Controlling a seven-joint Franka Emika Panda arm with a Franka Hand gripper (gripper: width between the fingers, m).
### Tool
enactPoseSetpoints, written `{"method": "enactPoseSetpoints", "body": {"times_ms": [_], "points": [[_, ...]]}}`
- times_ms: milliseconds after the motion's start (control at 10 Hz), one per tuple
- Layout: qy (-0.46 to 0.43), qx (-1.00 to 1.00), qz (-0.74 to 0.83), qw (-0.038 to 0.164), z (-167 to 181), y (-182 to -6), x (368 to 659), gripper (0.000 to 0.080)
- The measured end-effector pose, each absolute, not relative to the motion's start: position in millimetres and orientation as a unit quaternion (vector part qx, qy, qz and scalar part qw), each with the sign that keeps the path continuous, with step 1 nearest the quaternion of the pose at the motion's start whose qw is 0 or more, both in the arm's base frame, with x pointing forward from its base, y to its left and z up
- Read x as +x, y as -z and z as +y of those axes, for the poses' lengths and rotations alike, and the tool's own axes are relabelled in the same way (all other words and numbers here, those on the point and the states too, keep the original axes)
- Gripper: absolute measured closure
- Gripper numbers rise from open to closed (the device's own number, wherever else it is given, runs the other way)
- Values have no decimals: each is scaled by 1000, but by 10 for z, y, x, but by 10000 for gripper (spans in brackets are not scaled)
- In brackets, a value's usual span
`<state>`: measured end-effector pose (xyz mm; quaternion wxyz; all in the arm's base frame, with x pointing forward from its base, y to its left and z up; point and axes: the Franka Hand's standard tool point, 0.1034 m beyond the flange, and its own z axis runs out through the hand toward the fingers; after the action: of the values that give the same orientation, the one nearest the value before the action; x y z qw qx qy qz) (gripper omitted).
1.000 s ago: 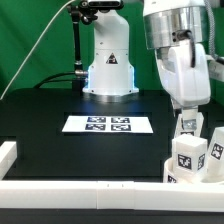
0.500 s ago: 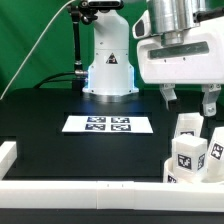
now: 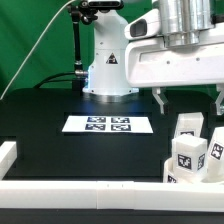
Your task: Assemble stool
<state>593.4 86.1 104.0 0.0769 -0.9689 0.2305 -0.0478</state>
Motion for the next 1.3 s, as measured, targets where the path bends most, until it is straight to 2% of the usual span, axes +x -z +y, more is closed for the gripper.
{"method": "enactPoseSetpoints", "body": {"times_ms": [500, 800, 1300], "points": [[56, -992, 91, 59, 804, -1026, 5928, 151], [65, -994, -76, 32, 825, -1034, 5937, 151], [43, -957, -286, 8, 888, -1003, 5883, 151]]}}
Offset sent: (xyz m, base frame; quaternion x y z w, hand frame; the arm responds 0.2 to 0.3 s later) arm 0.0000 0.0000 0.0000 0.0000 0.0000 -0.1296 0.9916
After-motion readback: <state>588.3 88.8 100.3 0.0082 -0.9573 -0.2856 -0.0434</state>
